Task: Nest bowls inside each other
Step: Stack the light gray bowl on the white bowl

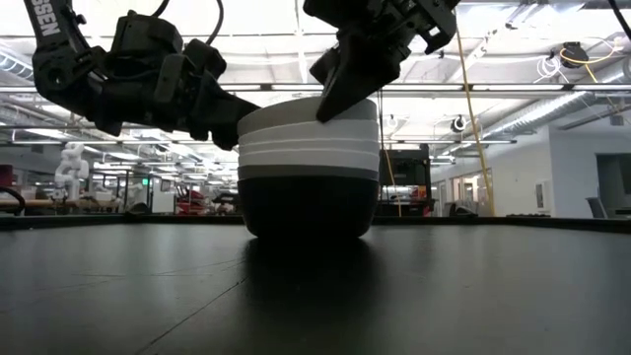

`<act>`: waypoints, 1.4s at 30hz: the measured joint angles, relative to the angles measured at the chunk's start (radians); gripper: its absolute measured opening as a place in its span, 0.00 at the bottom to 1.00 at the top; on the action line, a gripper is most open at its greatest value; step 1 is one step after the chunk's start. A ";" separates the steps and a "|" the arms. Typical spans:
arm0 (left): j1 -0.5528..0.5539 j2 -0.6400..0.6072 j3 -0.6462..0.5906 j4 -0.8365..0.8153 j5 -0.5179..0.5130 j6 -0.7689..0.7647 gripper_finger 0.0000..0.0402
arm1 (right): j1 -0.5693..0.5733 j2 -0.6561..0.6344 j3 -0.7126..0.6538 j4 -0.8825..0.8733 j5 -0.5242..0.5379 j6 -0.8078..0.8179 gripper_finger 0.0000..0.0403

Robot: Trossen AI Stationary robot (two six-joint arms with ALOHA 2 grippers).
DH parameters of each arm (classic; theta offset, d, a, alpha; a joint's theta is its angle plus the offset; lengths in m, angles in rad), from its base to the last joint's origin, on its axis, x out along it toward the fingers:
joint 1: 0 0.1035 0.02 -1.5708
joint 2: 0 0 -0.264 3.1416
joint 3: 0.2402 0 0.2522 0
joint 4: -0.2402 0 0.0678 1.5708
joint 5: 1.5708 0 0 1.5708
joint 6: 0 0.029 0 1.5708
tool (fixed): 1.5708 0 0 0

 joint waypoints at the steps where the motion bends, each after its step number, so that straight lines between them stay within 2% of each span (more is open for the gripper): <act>1: 0.000 0.000 0.000 0.001 0.001 0.000 0.60 | -0.002 -0.001 -0.010 0.012 0.000 0.003 0.00; 15: 0.009 -0.003 0.000 -0.007 0.006 -0.009 0.60 | -0.006 0.001 -0.042 0.084 -0.006 0.017 0.01; 30: 0.017 0.001 -0.003 -0.043 0.009 -0.015 0.59 | -0.006 -0.071 -0.045 0.114 -0.005 0.010 0.24; 36: 0.017 0.001 -0.003 -0.039 0.008 -0.014 0.59 | -0.006 -0.072 -0.045 0.103 -0.005 0.023 0.28; 42: 0.017 0.000 -0.003 -0.037 0.005 -0.011 0.59 | -0.019 -0.072 -0.045 0.075 0.045 0.028 0.28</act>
